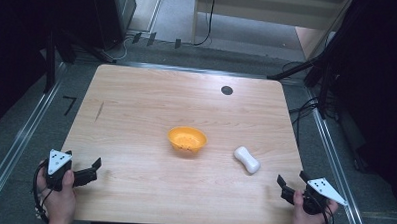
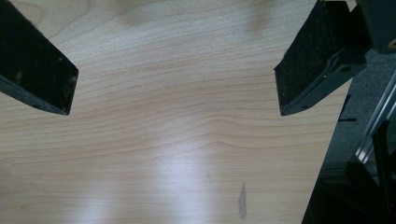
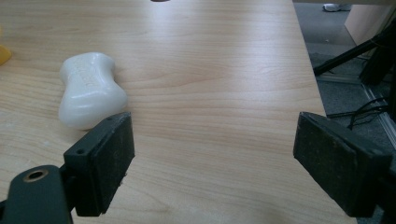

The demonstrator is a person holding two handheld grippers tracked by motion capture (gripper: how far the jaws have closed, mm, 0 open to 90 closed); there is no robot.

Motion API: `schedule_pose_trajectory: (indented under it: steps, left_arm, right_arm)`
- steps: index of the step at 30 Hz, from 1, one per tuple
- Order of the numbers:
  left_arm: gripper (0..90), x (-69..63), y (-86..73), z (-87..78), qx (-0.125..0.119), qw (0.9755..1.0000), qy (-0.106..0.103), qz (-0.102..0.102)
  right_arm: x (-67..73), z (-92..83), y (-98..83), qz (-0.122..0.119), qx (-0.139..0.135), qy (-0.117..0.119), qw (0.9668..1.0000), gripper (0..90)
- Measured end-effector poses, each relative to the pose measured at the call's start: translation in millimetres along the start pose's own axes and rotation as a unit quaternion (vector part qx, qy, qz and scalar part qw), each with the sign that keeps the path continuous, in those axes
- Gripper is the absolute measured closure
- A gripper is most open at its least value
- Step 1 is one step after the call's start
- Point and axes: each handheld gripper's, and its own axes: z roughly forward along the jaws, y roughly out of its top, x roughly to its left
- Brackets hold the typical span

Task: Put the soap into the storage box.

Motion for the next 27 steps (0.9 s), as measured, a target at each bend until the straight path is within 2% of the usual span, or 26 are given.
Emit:
schedule_pose_trajectory:
  steps: [2, 6, 7, 8, 9, 13, 14, 16, 21, 22, 24, 27]
  left_arm:
    - [0.0, -0.1, -0.1, 0.0, -0.001, 1.0, 0.001, -0.002]
    - [0.0, -1.1, -0.1, 0.0, 0.0, 1.0, 0.004, 0.003]
    - [0.0, -1.1, -0.1, 0.0, 0.0, 1.0, 0.004, 0.003]
    - [0.0, -1.6, -0.1, 0.3, 0.0, 1.0, 0.004, 0.006]
    - [0.0, -1.8, -0.1, 0.3, 0.0, 1.0, 0.005, 0.006]
    - [0.0, -1.8, -0.2, 0.2, 0.0, 1.0, 0.003, 0.006]
    - [0.0, -1.9, -0.3, 0.1, -0.001, 1.0, 0.002, 0.006]
    - [0.0, -1.7, -0.3, 0.1, -0.001, 1.0, 0.003, 0.005]
    - [0.0, -1.4, 0.2, 0.9, 0.003, 1.0, 0.003, 0.003]
    - [0.0, -1.4, 0.2, 0.9, 0.004, 1.0, 0.003, 0.002]
    - [0.0, -1.2, 0.2, 0.9, 0.004, 1.0, 0.002, 0.002]
    - [0.0, -1.0, 0.1, 0.8, 0.003, 1.0, 0.002, 0.002]
  right_arm:
    - [1.8, 1.1, 0.3, -0.007, 0.005, -0.009, 0.9999, 13.0]
    - [10.0, 6.9, 7.1, -0.032, 0.052, -0.01, 0.9981, 13.2]
    - [10.0, 6.9, 7.1, -0.032, 0.052, -0.01, 0.9981, 13.2]
    - [15.2, 8.4, 14.8, -0.046, 0.075, -0.01, 0.9961, 14.1]
    - [17.4, 9.3, 18.8, -0.05, 0.082, -0.006, 0.9954, 14.2]
    - [24.7, 16.8, 33.9, -0.055, 0.13, 0.011, 0.9899, 17.1]
    - [27.2, 20.1, 37.6, -0.06, 0.14, 0.023, 0.988, 17.1]
    - [31.4, 25.6, 42.2, -0.07, 0.162, 0.021, 0.984, 17.6]
    - [40.0, 40.8, 53.0, -0.083, 0.212, 0.037, 0.9731, 18.4]
    - [41.6, 44.4, 56.0, -0.09, 0.225, 0.04, 0.9694, 18.4]
    - [44.9, 49.4, 60.8, -0.099, 0.242, 0.042, 0.9643, 18.7]
    - [48.4, 55.2, 67.6, -0.1, 0.265, 0.049, 0.9579, 18.7]
